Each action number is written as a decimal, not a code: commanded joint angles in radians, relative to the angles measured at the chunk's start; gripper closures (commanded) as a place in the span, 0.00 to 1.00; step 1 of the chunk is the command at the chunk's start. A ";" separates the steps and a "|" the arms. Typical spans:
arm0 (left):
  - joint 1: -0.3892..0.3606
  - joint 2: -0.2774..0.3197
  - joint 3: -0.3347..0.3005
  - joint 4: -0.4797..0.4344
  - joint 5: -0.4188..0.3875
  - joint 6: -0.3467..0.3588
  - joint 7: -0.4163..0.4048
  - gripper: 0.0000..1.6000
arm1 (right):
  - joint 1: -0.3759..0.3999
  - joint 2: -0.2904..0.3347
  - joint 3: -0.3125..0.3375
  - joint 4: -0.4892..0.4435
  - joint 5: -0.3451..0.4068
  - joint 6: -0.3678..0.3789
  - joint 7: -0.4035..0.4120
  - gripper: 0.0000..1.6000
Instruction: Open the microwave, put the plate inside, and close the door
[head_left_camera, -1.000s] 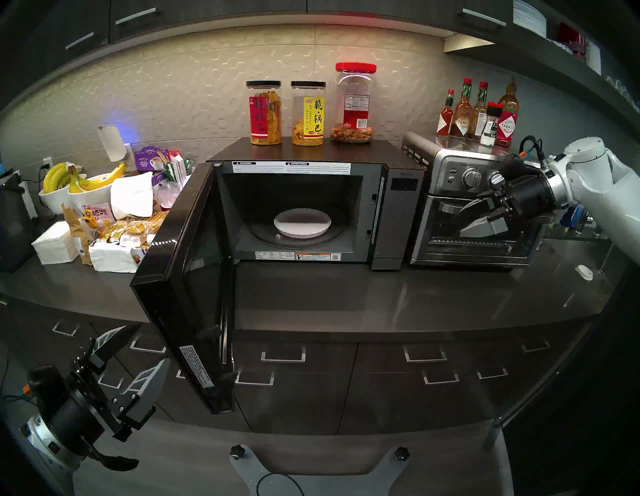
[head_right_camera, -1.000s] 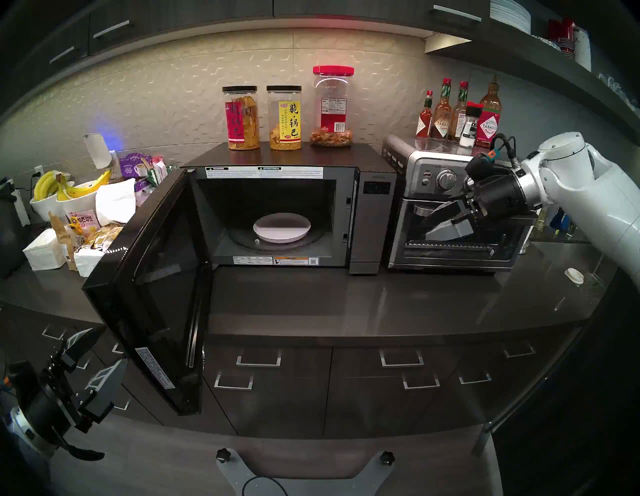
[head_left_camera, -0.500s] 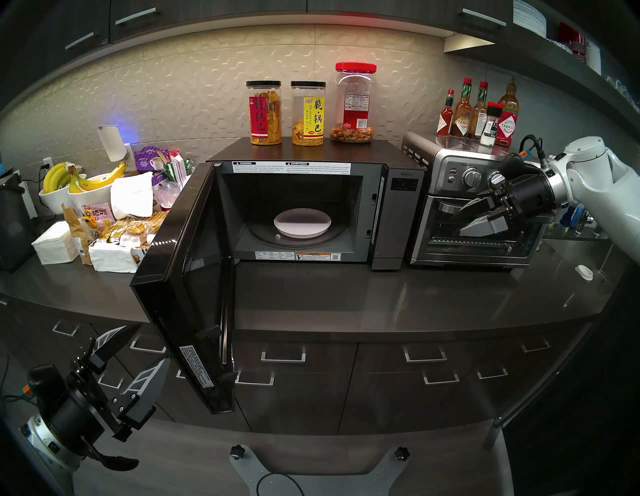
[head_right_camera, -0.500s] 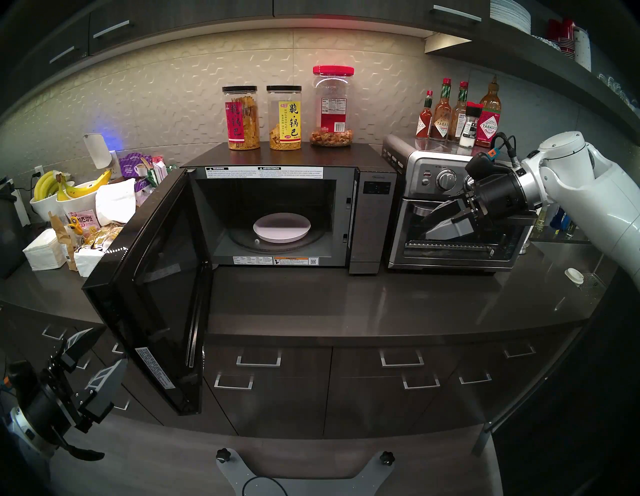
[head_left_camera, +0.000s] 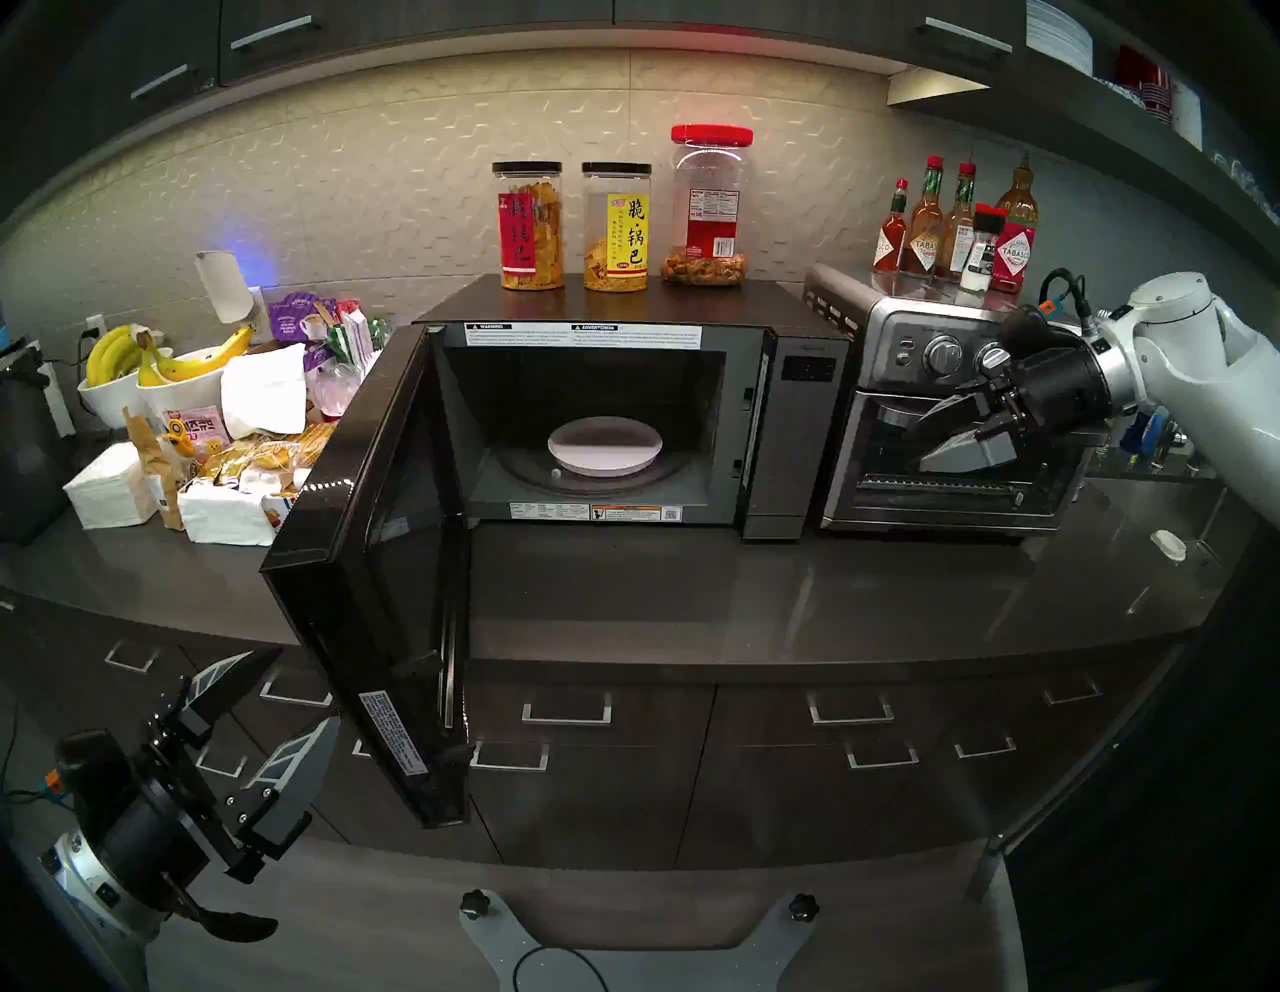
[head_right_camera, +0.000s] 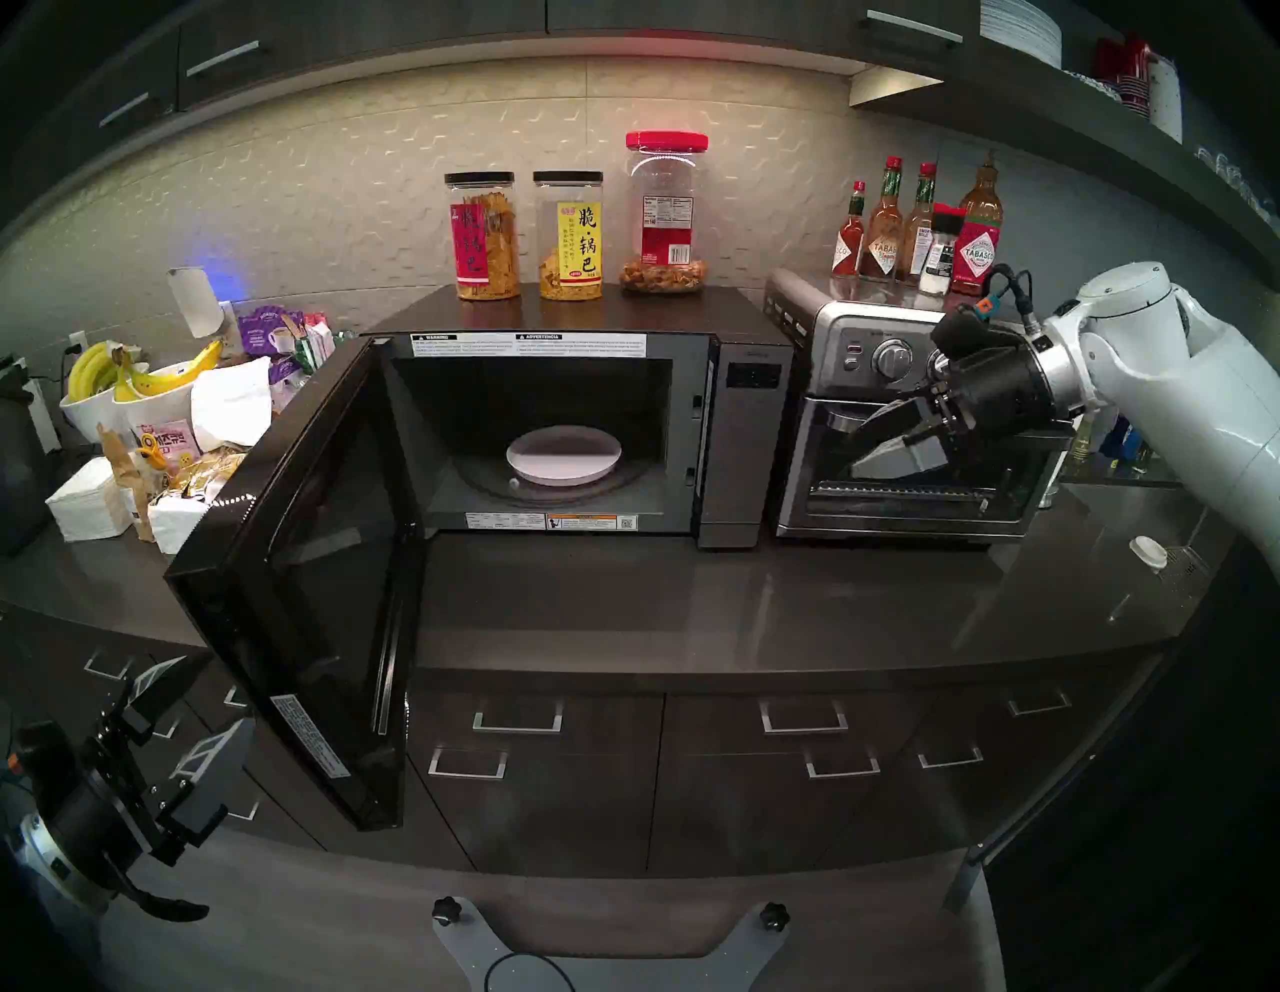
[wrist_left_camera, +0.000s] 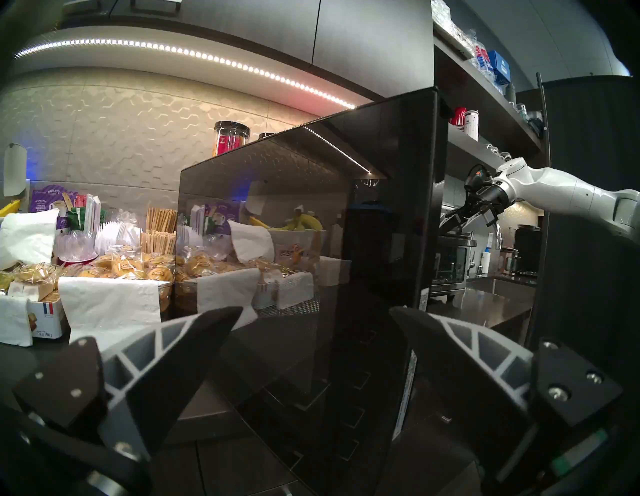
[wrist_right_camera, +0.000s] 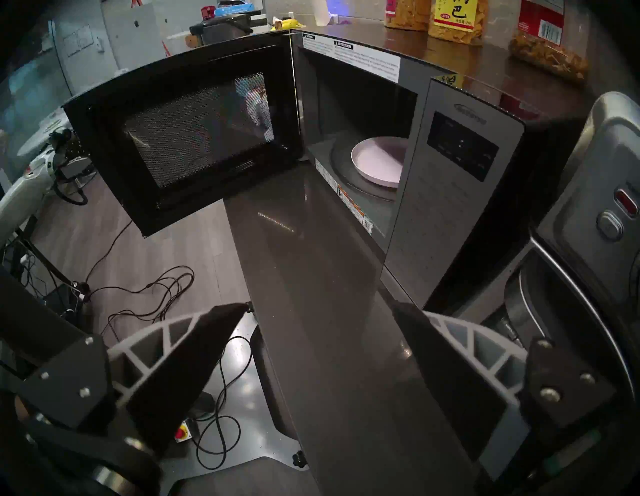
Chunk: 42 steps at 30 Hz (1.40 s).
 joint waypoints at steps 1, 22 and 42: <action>-0.003 0.000 0.002 -0.016 -0.003 0.002 0.001 0.00 | 0.022 0.003 0.011 -0.003 0.007 0.002 0.051 0.00; -0.005 -0.003 0.001 -0.016 -0.001 0.004 -0.002 0.00 | 0.024 0.003 0.010 -0.002 0.007 0.002 0.051 0.00; -0.008 -0.005 0.000 -0.016 0.000 0.006 -0.004 0.00 | 0.024 0.003 0.009 -0.002 0.007 0.002 0.051 0.00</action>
